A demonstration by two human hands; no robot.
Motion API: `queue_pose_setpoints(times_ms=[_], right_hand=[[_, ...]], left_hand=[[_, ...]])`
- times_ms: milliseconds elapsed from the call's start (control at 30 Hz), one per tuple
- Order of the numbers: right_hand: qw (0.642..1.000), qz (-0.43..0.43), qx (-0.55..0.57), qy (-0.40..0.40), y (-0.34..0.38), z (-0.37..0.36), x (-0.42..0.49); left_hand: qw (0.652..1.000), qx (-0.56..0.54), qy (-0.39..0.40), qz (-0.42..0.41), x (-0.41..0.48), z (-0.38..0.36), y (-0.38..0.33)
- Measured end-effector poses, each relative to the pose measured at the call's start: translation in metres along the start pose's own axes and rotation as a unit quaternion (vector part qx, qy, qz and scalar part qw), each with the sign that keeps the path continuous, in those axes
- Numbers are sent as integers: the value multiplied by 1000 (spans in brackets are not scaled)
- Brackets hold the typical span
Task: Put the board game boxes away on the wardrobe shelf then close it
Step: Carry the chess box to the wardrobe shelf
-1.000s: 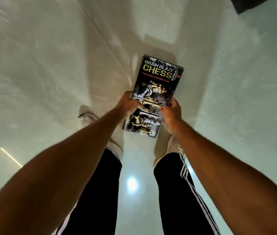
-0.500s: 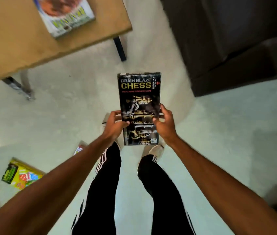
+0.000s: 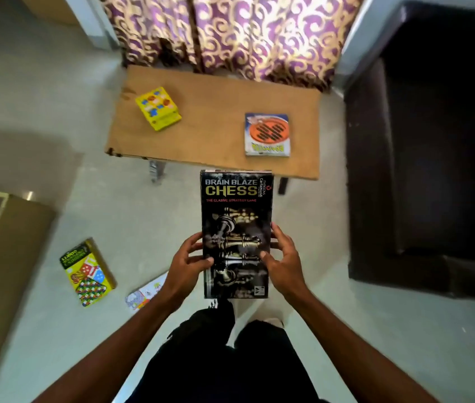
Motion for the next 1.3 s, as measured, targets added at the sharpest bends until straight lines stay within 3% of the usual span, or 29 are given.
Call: queue_pose_setpoints(times_ms=[300, 633, 867, 1000, 1100, 1300], right_hand=[[990, 98, -38, 89, 122, -106, 92], [958, 195, -145, 151, 273, -259, 255], [915, 239, -213, 246, 397, -413, 372], [881, 310, -209, 290, 469, -517, 421], [865, 306, -218, 332, 510, -598, 455], [854, 322, -210, 351, 608, -774, 505]], left_hand=[[987, -71, -119, -83, 8, 133, -61], [966, -146, -189, -101, 89, 313, -145], [934, -177, -284, -124, 134, 486, -214], [905, -206, -341, -151, 150, 586, -236], [889, -216, -371, -159, 160, 666, -249], [869, -187, -433, -151, 168, 851, -294]])
Point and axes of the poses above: each hand's wrist, its own x-axis towards the middle knuckle, its own z-axis out of the back of the hand, y = z × x, the point moved 3 cm from there along x, towards the middle knuckle, and after that the axes turned 7 degrees about y, right-handed, at the moved point
